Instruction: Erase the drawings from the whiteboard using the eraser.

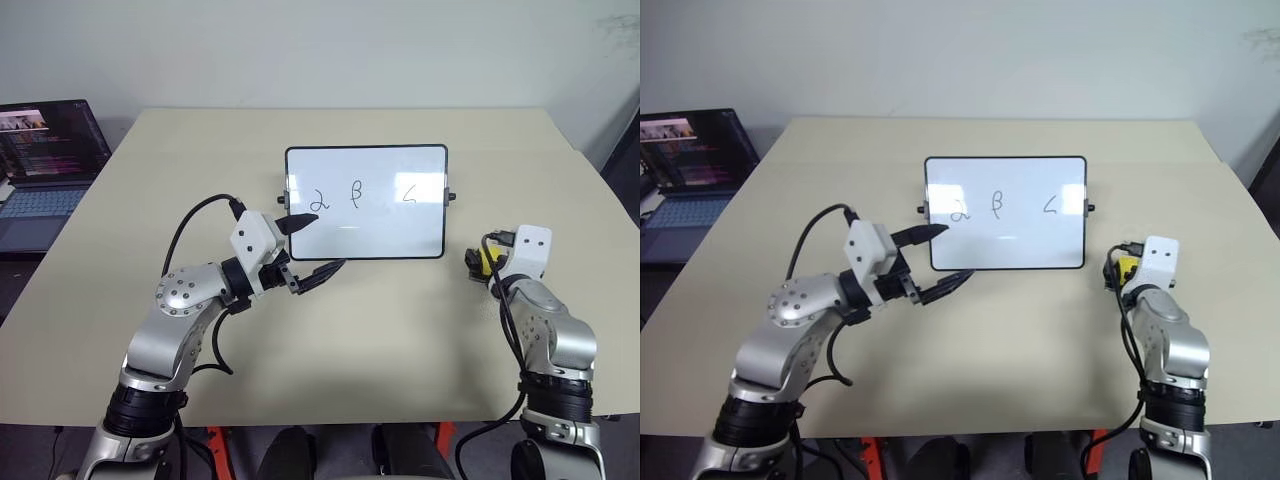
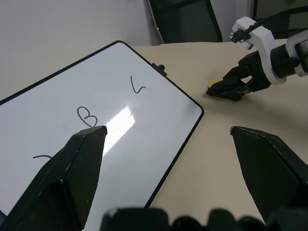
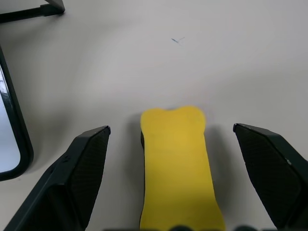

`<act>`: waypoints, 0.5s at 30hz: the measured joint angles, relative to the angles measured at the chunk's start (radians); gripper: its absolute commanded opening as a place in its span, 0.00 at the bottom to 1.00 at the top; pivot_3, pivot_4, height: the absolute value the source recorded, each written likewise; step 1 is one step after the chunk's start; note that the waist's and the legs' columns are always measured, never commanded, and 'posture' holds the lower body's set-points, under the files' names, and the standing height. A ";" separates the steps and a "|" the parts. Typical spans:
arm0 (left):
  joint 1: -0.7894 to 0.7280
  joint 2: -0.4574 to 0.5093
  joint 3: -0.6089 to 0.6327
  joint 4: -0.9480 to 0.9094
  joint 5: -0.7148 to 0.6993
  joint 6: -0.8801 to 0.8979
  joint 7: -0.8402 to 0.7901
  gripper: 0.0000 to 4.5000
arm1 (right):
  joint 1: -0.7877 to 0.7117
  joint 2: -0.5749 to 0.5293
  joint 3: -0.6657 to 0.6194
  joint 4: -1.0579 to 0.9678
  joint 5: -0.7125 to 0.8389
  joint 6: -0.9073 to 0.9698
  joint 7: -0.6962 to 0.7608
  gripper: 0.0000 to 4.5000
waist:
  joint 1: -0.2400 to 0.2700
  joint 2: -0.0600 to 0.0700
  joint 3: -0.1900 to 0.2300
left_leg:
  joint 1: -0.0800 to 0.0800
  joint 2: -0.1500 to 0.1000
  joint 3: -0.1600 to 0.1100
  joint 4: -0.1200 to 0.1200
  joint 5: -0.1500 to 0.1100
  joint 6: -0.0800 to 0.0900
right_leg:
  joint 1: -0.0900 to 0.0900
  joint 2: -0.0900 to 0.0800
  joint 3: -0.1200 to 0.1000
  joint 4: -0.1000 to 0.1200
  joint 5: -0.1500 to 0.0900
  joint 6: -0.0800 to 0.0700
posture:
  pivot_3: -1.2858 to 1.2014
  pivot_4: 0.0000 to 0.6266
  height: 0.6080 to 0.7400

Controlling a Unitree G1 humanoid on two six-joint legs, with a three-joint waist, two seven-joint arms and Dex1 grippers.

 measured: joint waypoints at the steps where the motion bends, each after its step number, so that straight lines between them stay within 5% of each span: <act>1: 0.000 0.000 0.000 0.000 0.000 0.000 0.000 1.00 | 0.000 -0.001 0.000 0.000 0.000 0.000 0.000 1.00 | 0.000 0.000 0.000 | 0.000 0.000 0.000 0.000 0.000 0.000 | 0.000 0.000 0.000 0.000 0.000 0.000 | 0.52 0.24 1.00; 8: 0.000 0.000 0.000 0.000 0.000 0.000 0.000 1.00 | 0.000 0.000 0.000 0.000 0.000 -0.001 -0.001 0.96 | 0.000 0.000 0.000 | 0.000 0.000 0.000 0.000 0.000 0.000 | 0.000 0.000 0.000 0.000 0.000 0.000 | 0.52 0.24 1.00; 15: 0.000 0.000 0.000 0.000 0.000 0.000 -0.001 1.00 | 0.000 0.001 0.000 0.001 0.000 -0.002 -0.001 0.45 | 0.000 0.000 0.000 | 0.000 0.000 0.000 0.000 0.000 0.000 | 0.000 0.000 0.000 0.000 0.000 0.000 | 0.52 0.24 1.00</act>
